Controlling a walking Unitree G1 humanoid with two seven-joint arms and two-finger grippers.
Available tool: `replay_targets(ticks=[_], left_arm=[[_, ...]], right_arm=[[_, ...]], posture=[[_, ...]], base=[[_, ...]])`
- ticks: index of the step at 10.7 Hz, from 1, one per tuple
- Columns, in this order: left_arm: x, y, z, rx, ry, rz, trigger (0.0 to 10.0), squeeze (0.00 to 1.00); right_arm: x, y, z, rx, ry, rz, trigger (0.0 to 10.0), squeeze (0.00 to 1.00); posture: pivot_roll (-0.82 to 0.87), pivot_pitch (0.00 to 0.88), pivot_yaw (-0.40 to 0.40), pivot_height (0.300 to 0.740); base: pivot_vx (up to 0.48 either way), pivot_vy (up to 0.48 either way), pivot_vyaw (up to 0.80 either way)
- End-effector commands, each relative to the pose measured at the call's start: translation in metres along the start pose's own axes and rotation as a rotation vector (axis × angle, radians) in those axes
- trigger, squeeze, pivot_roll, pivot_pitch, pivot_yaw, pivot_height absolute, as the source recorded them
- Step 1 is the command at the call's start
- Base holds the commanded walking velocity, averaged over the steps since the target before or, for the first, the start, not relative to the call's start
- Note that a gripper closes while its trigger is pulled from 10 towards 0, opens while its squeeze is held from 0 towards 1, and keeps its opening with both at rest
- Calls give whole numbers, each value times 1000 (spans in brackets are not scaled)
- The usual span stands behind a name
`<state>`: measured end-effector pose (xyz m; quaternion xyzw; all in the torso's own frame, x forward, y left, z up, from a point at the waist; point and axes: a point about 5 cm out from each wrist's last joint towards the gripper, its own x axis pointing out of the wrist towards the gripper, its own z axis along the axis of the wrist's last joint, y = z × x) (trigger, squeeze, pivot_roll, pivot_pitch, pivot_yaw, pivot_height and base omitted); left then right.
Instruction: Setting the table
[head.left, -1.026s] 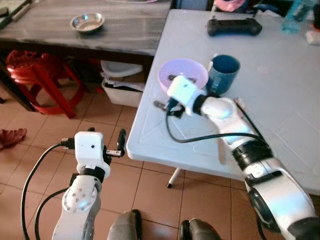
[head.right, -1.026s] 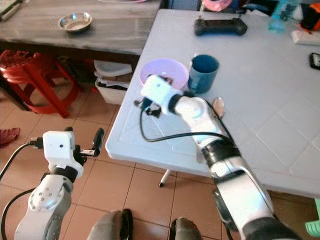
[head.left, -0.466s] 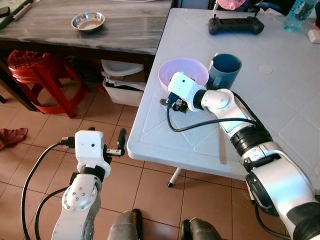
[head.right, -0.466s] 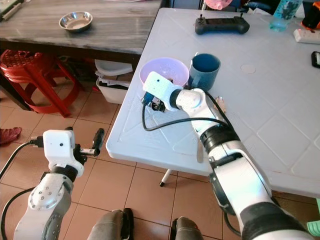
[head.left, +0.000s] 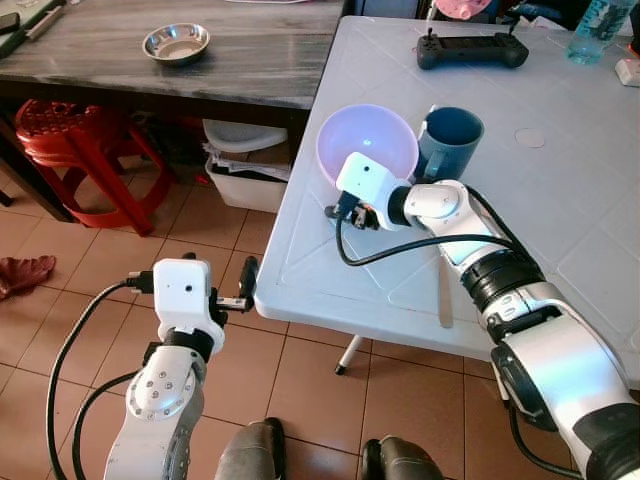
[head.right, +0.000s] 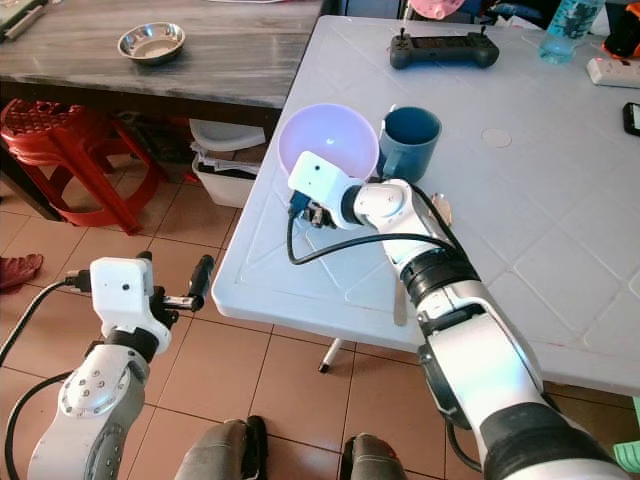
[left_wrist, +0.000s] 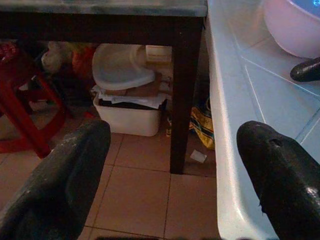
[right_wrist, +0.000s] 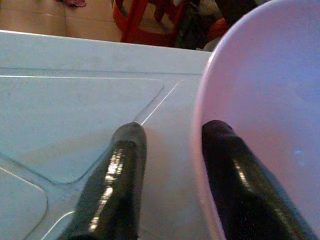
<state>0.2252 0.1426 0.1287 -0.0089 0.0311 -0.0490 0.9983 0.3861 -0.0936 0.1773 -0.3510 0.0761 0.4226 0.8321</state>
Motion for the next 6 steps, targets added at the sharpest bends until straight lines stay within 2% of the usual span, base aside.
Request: replay_targets(ticks=[1, 3, 6], left_arm=[[-1, 1, -1, 2, 11, 2, 10000, 0], [0, 1, -2, -5, 15, 2, 10000, 0], [1, 0, -2, -12, 18, -1, 10000, 0]], right_arm=[[0, -1, 4, -15, 1, 19, 0, 0], [-3, -2, 3, -85, 23, 27, 0, 0], [-3, 3, 0, -130, 30, 48, 0, 0]], posture=[[114, 183, 58, 740], [114, 180, 55, 740], [112, 175, 52, 740]], base=[[0, 0, 0], [0, 0, 0], [0, 0, 0]])
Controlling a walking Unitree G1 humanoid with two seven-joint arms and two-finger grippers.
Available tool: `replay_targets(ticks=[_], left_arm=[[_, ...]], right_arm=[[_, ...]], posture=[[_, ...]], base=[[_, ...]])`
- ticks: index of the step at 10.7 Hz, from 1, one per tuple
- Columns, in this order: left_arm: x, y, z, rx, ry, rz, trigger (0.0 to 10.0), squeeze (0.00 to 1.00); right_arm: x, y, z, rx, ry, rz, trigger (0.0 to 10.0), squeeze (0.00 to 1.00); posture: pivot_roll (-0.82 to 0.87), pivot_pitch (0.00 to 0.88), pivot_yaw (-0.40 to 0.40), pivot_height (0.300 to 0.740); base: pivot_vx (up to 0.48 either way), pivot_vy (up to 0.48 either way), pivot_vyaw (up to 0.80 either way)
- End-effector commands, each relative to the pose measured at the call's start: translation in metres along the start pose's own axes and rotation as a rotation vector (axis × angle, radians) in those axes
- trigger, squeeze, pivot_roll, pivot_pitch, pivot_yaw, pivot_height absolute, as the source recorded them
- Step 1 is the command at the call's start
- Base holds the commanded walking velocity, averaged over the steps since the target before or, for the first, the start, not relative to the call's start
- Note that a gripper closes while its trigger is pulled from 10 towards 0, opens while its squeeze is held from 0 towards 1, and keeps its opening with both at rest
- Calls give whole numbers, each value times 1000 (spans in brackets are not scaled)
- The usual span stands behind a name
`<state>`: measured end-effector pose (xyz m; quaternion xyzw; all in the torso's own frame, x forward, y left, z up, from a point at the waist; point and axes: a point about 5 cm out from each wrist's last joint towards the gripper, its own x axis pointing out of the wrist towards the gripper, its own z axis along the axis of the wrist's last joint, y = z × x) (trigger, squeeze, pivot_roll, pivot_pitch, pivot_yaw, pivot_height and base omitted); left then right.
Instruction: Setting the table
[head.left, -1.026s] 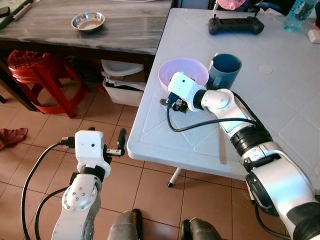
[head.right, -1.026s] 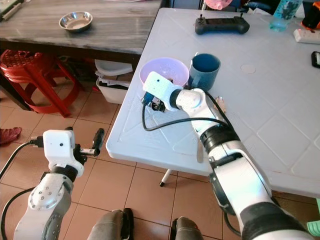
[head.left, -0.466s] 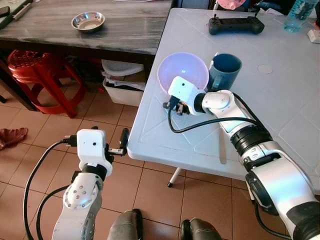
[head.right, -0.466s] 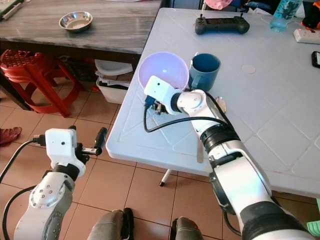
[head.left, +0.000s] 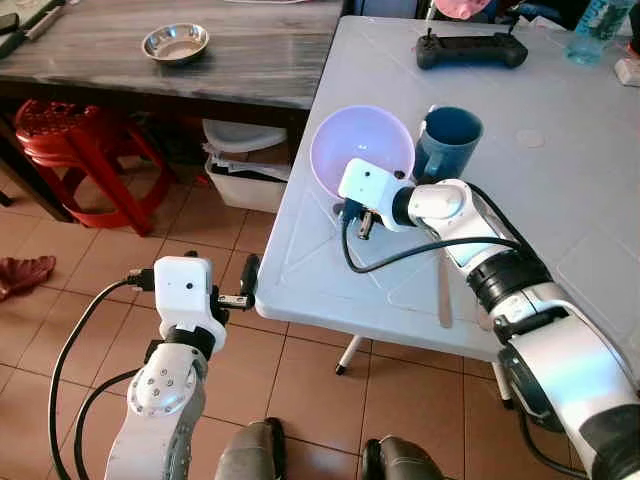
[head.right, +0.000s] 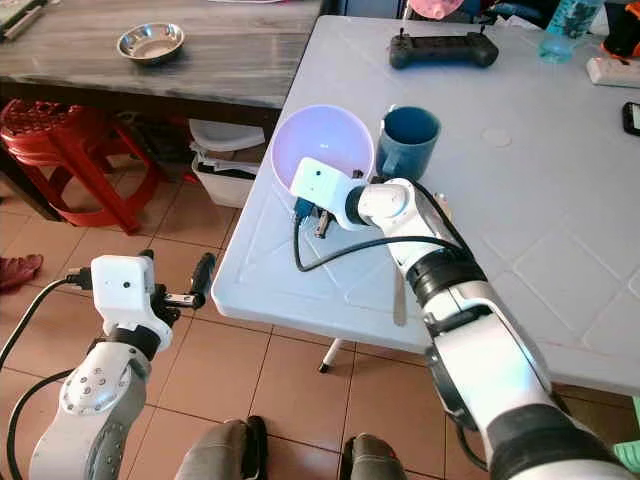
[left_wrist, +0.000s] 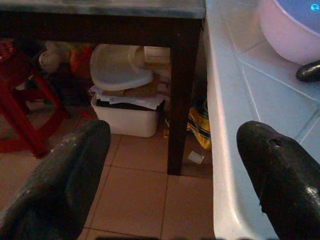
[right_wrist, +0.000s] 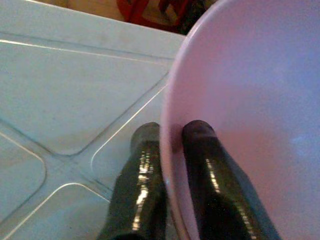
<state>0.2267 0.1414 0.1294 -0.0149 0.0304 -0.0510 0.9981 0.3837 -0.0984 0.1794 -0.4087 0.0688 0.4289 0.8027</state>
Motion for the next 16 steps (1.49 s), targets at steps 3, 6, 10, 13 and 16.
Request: replay_targets(ticks=[3, 6, 10, 13, 16], left_arm=[[0, 2, -5, -5, 26, 19, 10000, 0], [-2, 9, -9, -19, 37, 68, 10000, 0], [8, 11, -6, 14, -10, 98, 10000, 0], [17, 10, -2, -13, -69, 109, 10000, 0], [23, 5, -4, -49, -98, 50, 10000, 0]], right_arm=[[-3, 8, 2, -88, -37, -15, 0, 0], [-14, 17, 27, -91, -235, -166, 0, 0], [-36, 49, 16, 57, -337, -434, 0, 0], [-57, 70, 5, 311, -391, -644, 0, 0], [-66, 82, -9, 529, -370, -742, 0, 0]], posture=[[110, 170, 46, 740], [98, 160, 40, 740], [75, 118, 19, 740], [54, 75, 9, 740], [38, 53, 16, 740]], base=[[0, 0, 0], [0, 0, 0], [0, 428, 0], [0, 480, 0], [0, 479, 0]])
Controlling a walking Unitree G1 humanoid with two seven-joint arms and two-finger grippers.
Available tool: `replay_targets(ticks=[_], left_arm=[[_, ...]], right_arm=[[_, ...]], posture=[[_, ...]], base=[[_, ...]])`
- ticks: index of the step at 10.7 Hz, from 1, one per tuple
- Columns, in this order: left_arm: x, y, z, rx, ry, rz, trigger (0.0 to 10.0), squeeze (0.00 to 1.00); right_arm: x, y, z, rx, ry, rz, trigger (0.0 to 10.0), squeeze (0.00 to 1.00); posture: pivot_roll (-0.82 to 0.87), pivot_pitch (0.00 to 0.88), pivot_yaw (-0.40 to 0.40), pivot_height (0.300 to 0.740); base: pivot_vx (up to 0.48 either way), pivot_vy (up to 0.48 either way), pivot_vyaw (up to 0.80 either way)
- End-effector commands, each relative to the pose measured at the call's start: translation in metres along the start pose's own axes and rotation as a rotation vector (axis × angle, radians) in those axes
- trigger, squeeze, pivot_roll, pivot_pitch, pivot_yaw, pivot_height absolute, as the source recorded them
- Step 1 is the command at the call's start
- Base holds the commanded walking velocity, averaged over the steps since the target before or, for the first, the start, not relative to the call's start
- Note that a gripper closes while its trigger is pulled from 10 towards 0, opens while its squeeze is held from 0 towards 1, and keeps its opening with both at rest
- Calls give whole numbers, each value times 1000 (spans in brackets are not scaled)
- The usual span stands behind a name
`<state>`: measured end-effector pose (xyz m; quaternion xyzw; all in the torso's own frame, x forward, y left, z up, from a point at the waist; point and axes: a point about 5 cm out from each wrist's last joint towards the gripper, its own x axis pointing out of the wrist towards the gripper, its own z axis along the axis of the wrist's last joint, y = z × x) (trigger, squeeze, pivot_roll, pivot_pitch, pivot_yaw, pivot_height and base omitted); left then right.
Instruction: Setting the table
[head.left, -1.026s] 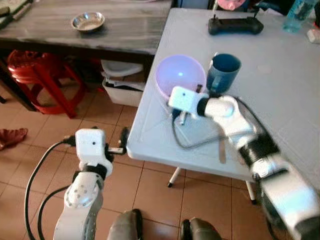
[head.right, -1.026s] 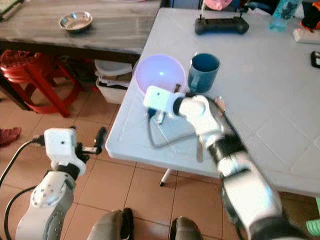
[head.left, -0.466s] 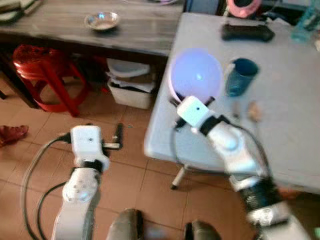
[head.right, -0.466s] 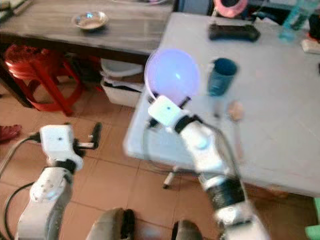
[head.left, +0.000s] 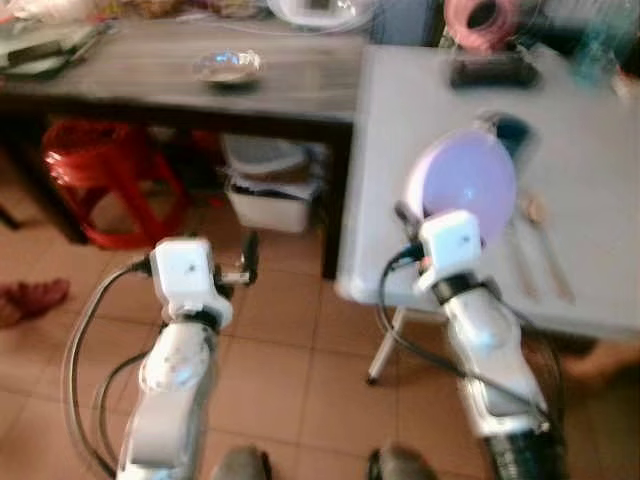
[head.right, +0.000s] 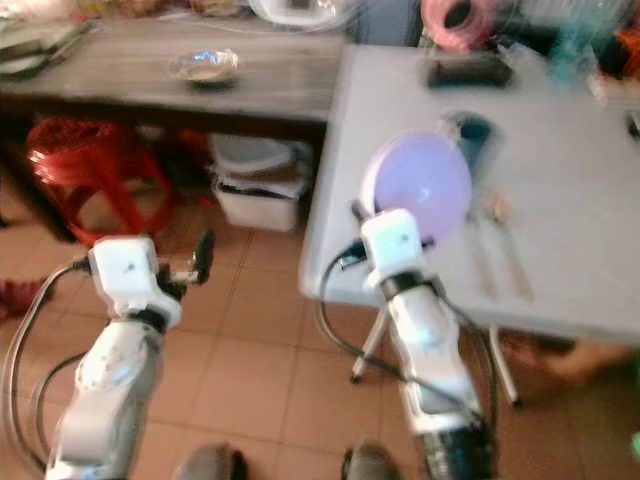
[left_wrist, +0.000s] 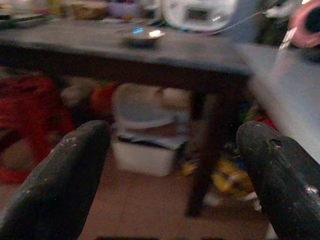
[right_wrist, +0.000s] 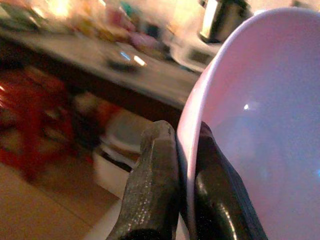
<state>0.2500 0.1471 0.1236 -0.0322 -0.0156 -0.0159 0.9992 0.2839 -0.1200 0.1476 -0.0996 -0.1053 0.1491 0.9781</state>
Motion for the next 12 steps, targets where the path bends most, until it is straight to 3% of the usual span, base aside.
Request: replay_targets(ticks=[1, 2, 4, 12], left_arm=[[1, -6, 0, -8, -11, -31, 10000, 0], [2, -10, -1, -7, -19, -51, 10000, 0], [2, -13, -1, -5, -25, -62, 10000, 0], [8, -21, 1, -24, -44, -95, 10000, 0]], right_arm=[[1, -4, 8, -7, -23, -9, 4471, 0], [3, -7, 9, 4, -20, -21, 10000, 0], [4, -14, 10, 24, -12, -60, 10000, 0], [10, -10, 11, 38, -9, -46, 10000, 0]], posture=[[32, 51, 16, 740], [30, 48, 14, 740], [27, 50, 12, 740], [21, 47, 8, 740]], base=[[0, 458, 0], [262, 405, 0], [356, 313, 0], [434, 97, 0]])
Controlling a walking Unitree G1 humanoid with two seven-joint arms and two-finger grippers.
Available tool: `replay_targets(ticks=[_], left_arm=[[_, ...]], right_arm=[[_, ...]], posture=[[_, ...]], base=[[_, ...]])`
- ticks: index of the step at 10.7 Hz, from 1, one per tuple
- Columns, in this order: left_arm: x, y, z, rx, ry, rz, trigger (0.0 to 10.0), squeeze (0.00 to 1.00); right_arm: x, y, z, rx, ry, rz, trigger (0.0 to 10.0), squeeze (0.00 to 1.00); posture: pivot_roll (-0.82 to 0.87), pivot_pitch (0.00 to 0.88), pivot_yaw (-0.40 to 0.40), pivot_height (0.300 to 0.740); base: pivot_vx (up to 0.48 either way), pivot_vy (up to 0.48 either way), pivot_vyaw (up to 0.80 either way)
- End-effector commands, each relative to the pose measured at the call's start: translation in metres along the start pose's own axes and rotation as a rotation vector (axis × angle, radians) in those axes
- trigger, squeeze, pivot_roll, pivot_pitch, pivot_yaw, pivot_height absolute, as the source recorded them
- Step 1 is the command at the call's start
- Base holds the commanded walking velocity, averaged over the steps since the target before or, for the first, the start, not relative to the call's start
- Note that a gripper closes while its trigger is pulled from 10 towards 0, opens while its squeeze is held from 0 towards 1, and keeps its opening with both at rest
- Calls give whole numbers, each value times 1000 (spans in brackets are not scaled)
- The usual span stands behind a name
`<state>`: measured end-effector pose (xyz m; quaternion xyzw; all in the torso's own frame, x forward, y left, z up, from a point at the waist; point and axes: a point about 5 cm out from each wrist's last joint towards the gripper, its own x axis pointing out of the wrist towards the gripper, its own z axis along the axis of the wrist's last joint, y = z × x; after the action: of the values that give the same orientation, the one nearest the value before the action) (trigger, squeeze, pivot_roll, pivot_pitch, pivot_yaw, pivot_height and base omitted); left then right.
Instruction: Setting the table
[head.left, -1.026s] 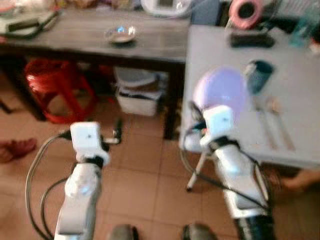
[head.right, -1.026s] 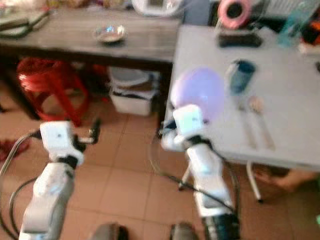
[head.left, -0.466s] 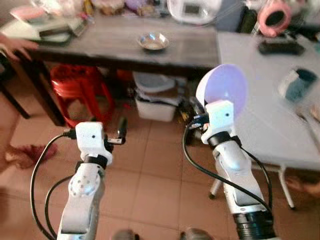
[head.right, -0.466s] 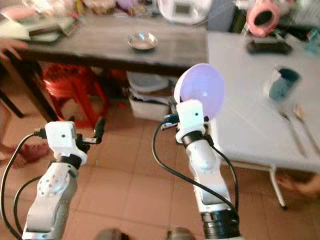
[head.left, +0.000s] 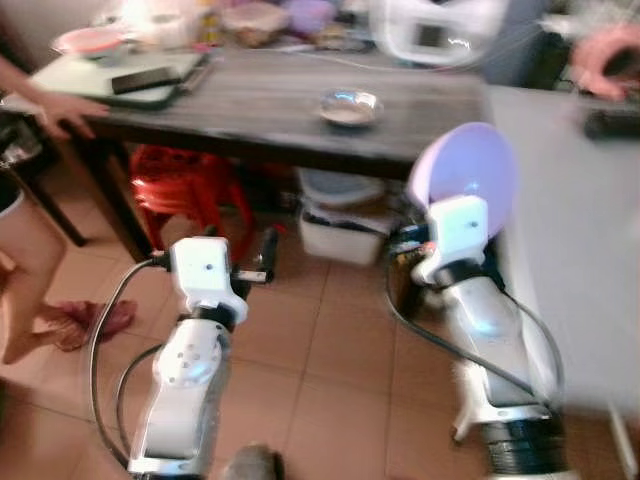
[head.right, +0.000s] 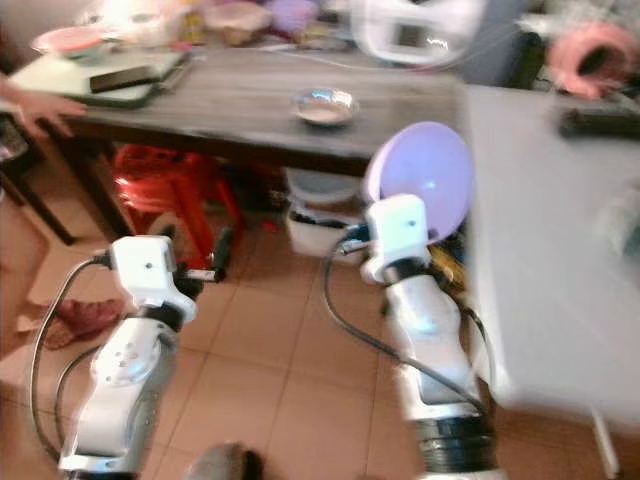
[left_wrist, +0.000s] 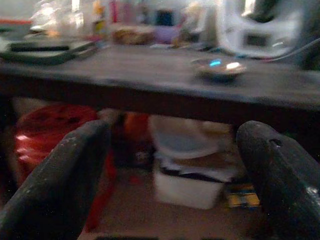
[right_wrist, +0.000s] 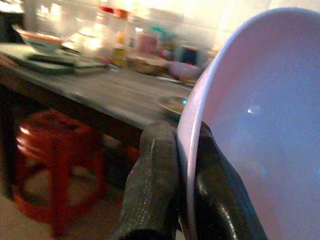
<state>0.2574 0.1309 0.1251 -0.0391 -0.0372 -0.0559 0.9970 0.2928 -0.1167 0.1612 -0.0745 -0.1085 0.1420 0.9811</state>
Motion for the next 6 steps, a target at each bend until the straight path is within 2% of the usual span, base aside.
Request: replay_targets(ticks=[1, 6], left_arm=[[1, -5, 1, -9, -6, -16, 10000, 0], [3, -8, 2, 9, -15, -39, 10000, 0]], right_arm=[[-1, -7, 0, -8, 2, -23, 10000, 0], [0, -5, 1, -8, -1, -19, 10000, 0]], posture=[[21, 46, 7, 740], [19, 47, 12, 740]], base=[[390, 277, 0], [380, 291, 0]])
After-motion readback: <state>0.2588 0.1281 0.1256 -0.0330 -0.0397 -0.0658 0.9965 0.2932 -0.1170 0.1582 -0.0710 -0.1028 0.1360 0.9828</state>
